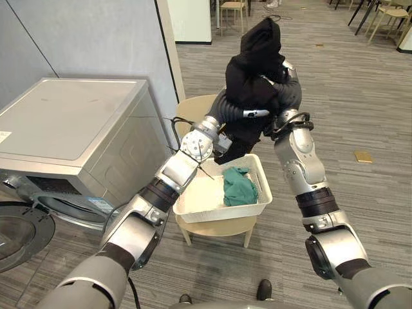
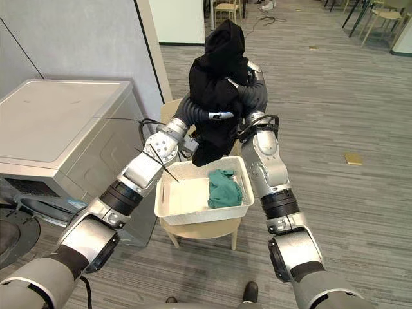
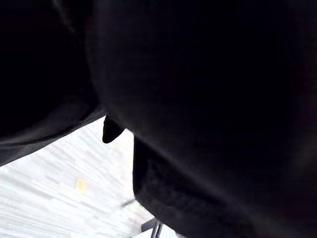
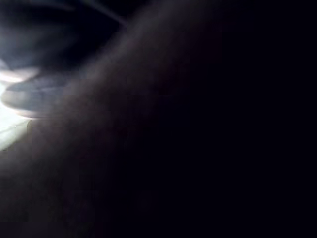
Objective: Pick up the laundry basket with both hands and put the clothes into the washing machine.
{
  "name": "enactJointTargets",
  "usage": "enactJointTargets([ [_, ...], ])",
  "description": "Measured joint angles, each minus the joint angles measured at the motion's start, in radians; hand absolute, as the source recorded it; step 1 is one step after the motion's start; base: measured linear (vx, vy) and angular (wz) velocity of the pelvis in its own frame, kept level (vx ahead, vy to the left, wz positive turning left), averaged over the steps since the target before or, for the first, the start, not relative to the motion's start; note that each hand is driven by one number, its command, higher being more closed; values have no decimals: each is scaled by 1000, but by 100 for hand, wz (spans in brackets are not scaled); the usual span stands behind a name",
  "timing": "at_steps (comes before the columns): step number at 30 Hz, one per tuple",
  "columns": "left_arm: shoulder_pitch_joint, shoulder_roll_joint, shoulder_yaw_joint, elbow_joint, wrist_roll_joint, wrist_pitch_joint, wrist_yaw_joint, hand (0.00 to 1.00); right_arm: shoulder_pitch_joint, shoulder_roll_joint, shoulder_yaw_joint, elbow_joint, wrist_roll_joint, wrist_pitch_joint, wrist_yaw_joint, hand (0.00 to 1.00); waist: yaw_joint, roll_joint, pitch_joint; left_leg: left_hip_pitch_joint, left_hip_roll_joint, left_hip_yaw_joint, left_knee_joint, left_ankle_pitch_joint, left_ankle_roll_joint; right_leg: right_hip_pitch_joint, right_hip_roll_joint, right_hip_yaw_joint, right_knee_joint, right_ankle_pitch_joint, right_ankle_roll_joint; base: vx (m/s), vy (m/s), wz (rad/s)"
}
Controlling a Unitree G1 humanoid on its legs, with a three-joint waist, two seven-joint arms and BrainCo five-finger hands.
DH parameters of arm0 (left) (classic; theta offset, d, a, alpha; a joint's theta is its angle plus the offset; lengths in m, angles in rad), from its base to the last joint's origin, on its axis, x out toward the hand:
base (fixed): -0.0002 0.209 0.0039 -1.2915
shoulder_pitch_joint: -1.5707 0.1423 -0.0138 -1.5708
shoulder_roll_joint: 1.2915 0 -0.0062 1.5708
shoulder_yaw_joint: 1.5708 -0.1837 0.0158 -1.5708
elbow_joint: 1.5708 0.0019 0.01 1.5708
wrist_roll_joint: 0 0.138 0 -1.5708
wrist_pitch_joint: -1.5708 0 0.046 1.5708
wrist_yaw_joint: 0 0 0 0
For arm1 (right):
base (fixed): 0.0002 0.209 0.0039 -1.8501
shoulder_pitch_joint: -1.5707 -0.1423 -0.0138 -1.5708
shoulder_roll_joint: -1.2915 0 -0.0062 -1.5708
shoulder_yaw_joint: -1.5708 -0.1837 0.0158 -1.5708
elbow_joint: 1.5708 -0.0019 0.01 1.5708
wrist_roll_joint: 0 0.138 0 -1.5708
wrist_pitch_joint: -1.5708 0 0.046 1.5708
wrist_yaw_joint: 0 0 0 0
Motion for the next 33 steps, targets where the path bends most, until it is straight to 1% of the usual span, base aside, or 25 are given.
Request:
enactJointTargets([
  [6,-1,-2,-17,8,-2,3,1,0,6,-1,13,0,21,4,0,100,-1,-6,0,0,0,-1,2,0,0,1,-1,0,0,0,0,0,0,0],
  [7,-4,-2,-19,8,-3,7,1,100,6,-1,13,0,24,4,0,100,-1,-6,0,-1,0,-1,2,0,0,1,-1,0,0,0,0,0,0,0],
  [13,-37,-1,-30,42,-5,15,4,100,6,-3,13,0,34,3,0,100,-1,-7,0,-2,-1,-2,2,0,0,1,-2,-1,-1,0,0,0,0,0],
  [17,-38,7,-27,46,-5,16,23,100,14,-3,17,0,39,3,0,100,-4,-8,0,-2,-2,-2,2,0,0,1,-2,-1,-1,0,0,0,0,0],
  [24,-38,19,-51,47,-4,15,7,100,17,-4,17,0,39,3,0,100,-4,-11,0,-2,-2,-2,2,0,0,0,-2,-1,-3,0,0,0,0,0],
  [25,-38,19,-53,47,-5,15,-2,100,17,-4,16,0,39,3,-1,0,-4,-11,0,-2,-2,-2,2,0,0,0,-2,-1,-3,0,0,0,0,0],
  [30,-38,13,-58,45,-5,14,-8,100,40,-3,7,-25,39,3,-2,0,-2,-12,-1,-2,-2,-2,2,0,0,1,-2,-1,-3,0,0,0,0,0],
  [32,-38,11,-58,43,-5,13,-19,100,65,-4,-14,-52,37,5,-2,0,-2,-13,-1,-2,-2,-3,2,0,0,1,-2,-2,-2,0,0,0,0,0],
  [33,-38,11,-56,40,-5,11,-24,100,93,-1,-44,-89,35,8,-2,0,0,-14,-1,-2,-2,-3,2,0,0,1,-3,-2,-1,0,0,0,0,0],
])
